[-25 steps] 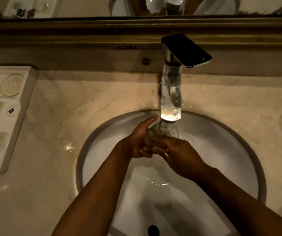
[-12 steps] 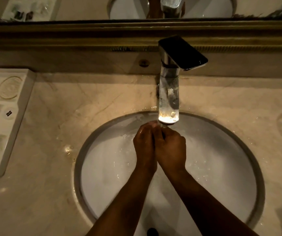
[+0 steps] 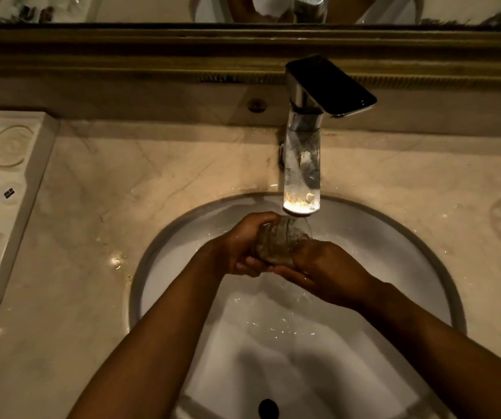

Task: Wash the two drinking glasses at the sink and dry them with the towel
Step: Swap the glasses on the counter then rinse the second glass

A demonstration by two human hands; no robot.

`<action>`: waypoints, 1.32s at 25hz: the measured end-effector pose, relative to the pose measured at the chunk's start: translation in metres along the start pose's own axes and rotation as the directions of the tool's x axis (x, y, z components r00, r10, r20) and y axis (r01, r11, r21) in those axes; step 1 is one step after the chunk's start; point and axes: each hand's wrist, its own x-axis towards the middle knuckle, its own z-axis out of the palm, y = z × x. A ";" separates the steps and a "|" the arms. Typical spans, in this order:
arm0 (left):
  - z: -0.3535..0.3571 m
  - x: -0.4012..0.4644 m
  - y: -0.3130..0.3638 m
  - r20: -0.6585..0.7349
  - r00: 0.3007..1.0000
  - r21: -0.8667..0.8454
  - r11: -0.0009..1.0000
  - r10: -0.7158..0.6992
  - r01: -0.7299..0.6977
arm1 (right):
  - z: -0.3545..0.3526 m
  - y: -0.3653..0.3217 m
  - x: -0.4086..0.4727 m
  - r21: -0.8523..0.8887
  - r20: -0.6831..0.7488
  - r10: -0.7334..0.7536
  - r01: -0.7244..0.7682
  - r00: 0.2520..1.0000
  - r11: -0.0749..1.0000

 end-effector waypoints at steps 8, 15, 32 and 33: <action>0.018 0.020 -0.030 -0.318 0.893 -0.466 0.768 0.317 -0.439 | 0.020 -0.039 0.019 0.417 -0.269 0.441 -0.309 0.856 0.855; 0.031 0.025 -0.034 -0.520 0.753 -0.462 0.608 0.403 -0.645 | 0.021 -0.055 0.035 0.544 -0.359 0.565 -0.325 0.743 0.774; 0.032 0.016 -0.029 -0.437 0.850 -0.331 0.827 0.293 -0.455 | 0.005 -0.017 0.015 0.326 -0.194 0.307 -0.234 0.932 0.916; 0.038 0.019 -0.032 -0.482 0.816 -0.334 0.793 0.321 -0.509 | 0.008 -0.024 0.017 0.381 -0.257 0.419 -0.307 0.871 0.872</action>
